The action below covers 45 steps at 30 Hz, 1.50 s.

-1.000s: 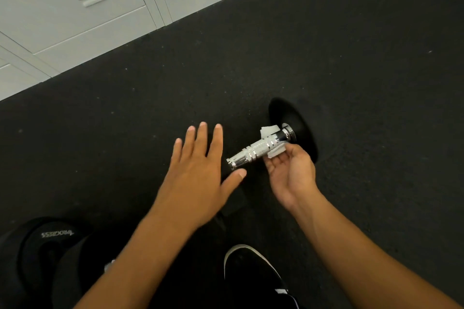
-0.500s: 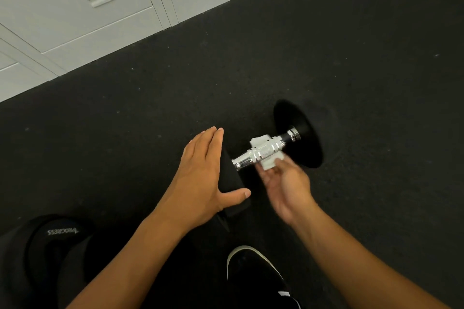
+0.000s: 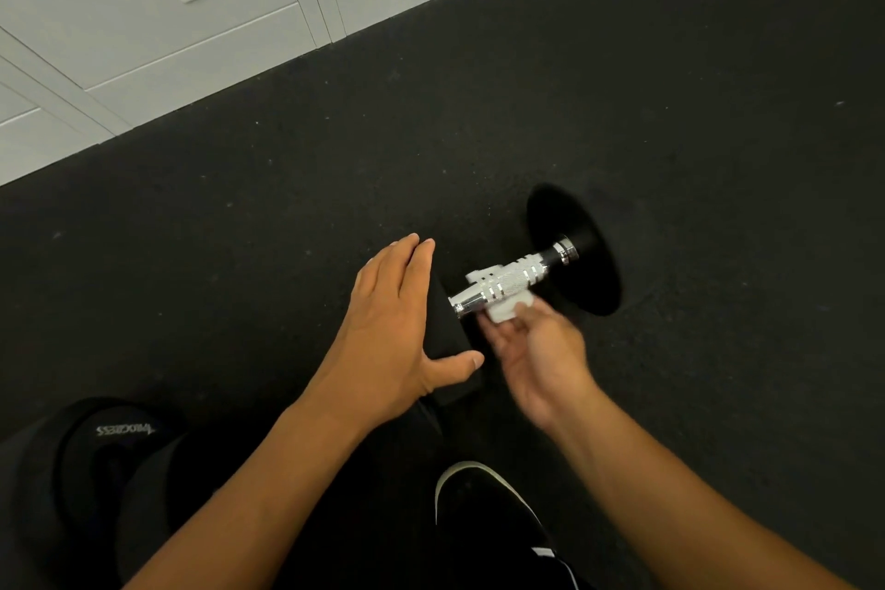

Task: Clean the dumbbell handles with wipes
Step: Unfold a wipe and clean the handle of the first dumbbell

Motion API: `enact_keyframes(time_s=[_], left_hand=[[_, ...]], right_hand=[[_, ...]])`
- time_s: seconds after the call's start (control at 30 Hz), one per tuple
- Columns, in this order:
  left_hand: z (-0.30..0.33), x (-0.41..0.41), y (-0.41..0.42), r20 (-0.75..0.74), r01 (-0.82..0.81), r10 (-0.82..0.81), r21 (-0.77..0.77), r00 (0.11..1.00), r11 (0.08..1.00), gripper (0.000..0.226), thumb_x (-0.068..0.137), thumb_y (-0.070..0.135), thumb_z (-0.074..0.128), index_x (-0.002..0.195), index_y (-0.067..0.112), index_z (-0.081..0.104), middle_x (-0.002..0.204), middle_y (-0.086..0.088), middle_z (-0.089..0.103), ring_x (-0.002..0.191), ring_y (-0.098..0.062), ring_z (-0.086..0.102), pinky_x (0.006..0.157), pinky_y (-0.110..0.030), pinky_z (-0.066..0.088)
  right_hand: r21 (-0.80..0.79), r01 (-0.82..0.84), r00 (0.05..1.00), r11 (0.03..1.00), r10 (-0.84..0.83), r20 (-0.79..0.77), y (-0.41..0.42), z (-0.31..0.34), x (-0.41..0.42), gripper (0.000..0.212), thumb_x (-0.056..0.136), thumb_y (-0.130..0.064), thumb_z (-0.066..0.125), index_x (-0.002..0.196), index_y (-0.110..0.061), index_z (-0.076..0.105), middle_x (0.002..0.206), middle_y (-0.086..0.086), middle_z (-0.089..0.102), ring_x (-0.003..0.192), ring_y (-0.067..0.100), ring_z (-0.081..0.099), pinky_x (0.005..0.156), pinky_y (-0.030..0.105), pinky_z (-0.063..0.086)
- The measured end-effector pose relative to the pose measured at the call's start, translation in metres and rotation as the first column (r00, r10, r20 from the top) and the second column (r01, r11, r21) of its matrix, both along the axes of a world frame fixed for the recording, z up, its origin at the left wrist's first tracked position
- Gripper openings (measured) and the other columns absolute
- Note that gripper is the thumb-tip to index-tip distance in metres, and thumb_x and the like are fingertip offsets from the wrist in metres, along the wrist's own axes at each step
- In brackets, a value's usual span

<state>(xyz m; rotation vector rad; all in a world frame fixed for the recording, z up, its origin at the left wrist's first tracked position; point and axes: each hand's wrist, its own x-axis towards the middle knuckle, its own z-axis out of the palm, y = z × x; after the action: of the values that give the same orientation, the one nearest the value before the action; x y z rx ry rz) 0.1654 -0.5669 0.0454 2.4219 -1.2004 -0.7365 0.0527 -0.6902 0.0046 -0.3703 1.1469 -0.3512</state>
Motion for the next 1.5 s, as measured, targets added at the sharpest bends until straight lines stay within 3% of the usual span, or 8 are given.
enact_keyframes(time_s=[0.33, 0.57, 0.83, 1.03, 1.1, 1.23, 1.33, 1.5], left_hand=[[-0.002, 0.001, 0.000, 0.002, 0.003, -0.003, 0.005, 1.000, 1.000, 0.122, 0.073, 0.070, 0.070, 0.160, 0.022, 0.000, 0.167, 0.004, -0.001, 0.153, -0.016, -0.003, 0.127, -0.040, 0.012], [-0.003, 0.000, 0.000, 0.003, -0.010, 0.010, -0.022, 1.000, 1.000, 0.122, 0.071, 0.071, 0.070, 0.160, 0.020, 0.005, 0.167, 0.002, 0.004, 0.153, -0.015, 0.000, 0.126, -0.042, 0.015], [-0.002, 0.000, -0.001, -0.006, -0.006, 0.006, 0.001, 1.000, 1.000, 0.121, 0.072, 0.069, 0.071, 0.160, 0.022, 0.003, 0.167, 0.005, 0.000, 0.153, -0.016, -0.002, 0.126, -0.044, 0.015], [-0.005, 0.001, 0.000, -0.018, -0.024, 0.024, -0.019, 1.000, 1.000, 0.121, 0.070, 0.069, 0.071, 0.160, 0.023, 0.005, 0.167, 0.005, 0.002, 0.153, -0.016, 0.000, 0.125, -0.045, 0.018], [-0.005, 0.002, 0.000, -0.020, -0.024, 0.024, -0.019, 1.000, 1.000, 0.121, 0.070, 0.069, 0.071, 0.160, 0.023, 0.005, 0.166, 0.006, 0.001, 0.153, -0.016, 0.000, 0.125, -0.045, 0.018], [-0.004, 0.000, 0.000, -0.013, -0.022, 0.022, -0.026, 1.000, 0.999, 0.120, 0.071, 0.070, 0.071, 0.160, 0.023, 0.005, 0.166, 0.006, 0.001, 0.153, -0.015, -0.002, 0.126, -0.043, 0.017], [-0.003, 0.000, 0.000, -0.020, -0.025, 0.025, -0.027, 0.999, 0.999, 0.120, 0.071, 0.069, 0.071, 0.160, 0.024, 0.004, 0.167, 0.007, 0.000, 0.153, -0.015, -0.003, 0.126, -0.043, 0.015], [-0.004, 0.000, 0.000, -0.020, -0.022, 0.021, -0.025, 1.000, 0.999, 0.120, 0.072, 0.069, 0.071, 0.160, 0.024, 0.002, 0.167, 0.007, -0.001, 0.152, -0.013, -0.003, 0.126, -0.043, 0.014]], right_hand=[[-0.004, 0.188, 0.967, 0.982, -0.186, -0.175, -0.050, 0.026, 0.004, 0.032, 0.100, 0.010, 0.034, 0.122, 0.004, 0.057, 0.115, 0.021, 0.067, 0.115, 0.032, 0.065, 0.110, 0.052, 0.046], [0.006, -0.243, 0.912, 0.970, 0.231, -0.338, 0.019, 0.042, 0.023, 0.036, 0.098, 0.009, 0.035, 0.100, -0.004, 0.069, 0.090, 0.013, 0.072, 0.076, 0.016, 0.066, 0.074, 0.032, 0.059], [-0.034, 0.123, 0.957, 0.992, -0.128, -0.259, -0.045, 0.042, 0.015, 0.035, 0.099, 0.014, 0.028, 0.115, 0.003, 0.057, 0.112, 0.018, 0.066, 0.114, 0.031, 0.064, 0.111, 0.052, 0.042], [-0.081, -0.321, 0.931, 0.944, 0.299, -0.209, 0.003, 0.042, 0.000, 0.038, 0.102, 0.005, 0.034, 0.111, -0.007, 0.069, 0.104, 0.010, 0.075, 0.091, 0.014, 0.072, 0.103, 0.038, 0.053], [-0.272, -0.498, 0.850, 0.823, 0.402, -0.339, 0.004, 0.039, -0.016, 0.039, 0.104, -0.005, 0.037, 0.118, -0.022, 0.070, 0.112, 0.002, 0.076, 0.100, 0.010, 0.072, 0.098, 0.033, 0.056], [-0.632, -0.756, 0.655, 0.170, 0.219, -0.724, -0.008, 0.050, -0.033, 0.047, 0.103, -0.007, 0.046, 0.145, -0.028, 0.054, 0.105, -0.003, 0.068, 0.071, 0.000, 0.058, 0.066, 0.004, 0.046], [-0.607, -0.760, 0.601, -0.233, 0.102, -0.793, -0.023, 0.045, -0.026, 0.056, 0.096, 0.008, 0.048, 0.147, -0.015, 0.050, 0.131, 0.003, 0.064, 0.120, 0.018, 0.062, 0.099, 0.030, 0.053], [-0.274, -0.799, 0.252, -0.535, 0.117, -0.961, -0.034, 0.013, -0.005, 0.056, 0.091, 0.003, 0.052, 0.145, -0.008, 0.051, 0.150, 0.012, 0.053, 0.149, 0.032, 0.035, 0.124, 0.044, 0.028]])
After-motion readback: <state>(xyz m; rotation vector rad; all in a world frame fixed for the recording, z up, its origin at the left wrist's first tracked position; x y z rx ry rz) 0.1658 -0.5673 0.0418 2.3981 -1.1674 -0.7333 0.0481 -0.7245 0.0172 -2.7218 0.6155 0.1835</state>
